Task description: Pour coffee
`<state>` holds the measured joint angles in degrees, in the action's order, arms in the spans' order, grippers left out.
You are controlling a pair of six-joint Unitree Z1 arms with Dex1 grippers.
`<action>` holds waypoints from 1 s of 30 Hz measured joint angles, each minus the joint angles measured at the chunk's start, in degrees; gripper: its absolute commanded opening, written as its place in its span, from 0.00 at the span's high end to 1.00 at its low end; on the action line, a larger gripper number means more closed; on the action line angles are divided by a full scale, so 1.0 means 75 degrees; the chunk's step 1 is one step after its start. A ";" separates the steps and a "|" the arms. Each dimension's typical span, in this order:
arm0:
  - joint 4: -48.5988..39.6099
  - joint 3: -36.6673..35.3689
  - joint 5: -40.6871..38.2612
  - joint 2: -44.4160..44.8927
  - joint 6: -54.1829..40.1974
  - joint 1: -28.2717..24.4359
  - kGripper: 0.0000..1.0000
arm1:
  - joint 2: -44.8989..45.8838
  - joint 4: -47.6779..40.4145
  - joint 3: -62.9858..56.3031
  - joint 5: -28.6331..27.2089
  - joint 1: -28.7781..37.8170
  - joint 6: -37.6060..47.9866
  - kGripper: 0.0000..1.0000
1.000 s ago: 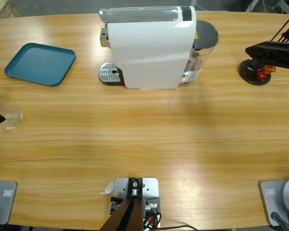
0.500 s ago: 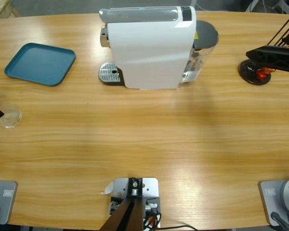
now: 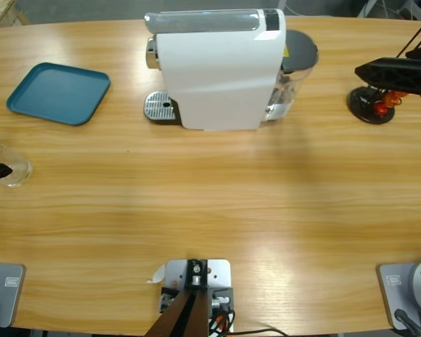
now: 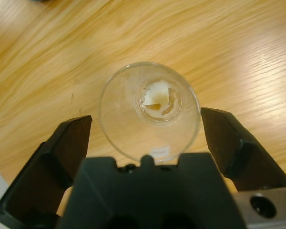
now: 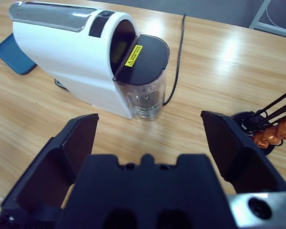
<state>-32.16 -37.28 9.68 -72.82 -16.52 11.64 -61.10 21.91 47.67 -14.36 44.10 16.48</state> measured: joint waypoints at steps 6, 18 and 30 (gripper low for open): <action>0.0545 0.0281 -0.0184 0.0027 0.0000 -0.0059 0.04 | -0.0125 -0.0070 0.0000 0.0107 -0.0180 -0.0067 0.04; 0.0800 0.0397 -0.0435 0.0027 -0.0008 -0.0060 0.09 | -0.0222 -0.0168 0.0000 0.0107 -0.0278 -0.0082 0.00; 0.0791 0.0397 -0.0579 0.0027 -0.0037 -0.0061 0.32 | -0.0222 -0.0168 0.0000 0.0107 -0.0300 -0.0096 0.00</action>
<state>-26.23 -34.30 5.33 -72.61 -16.80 11.18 -62.77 20.65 47.66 -13.56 41.85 15.76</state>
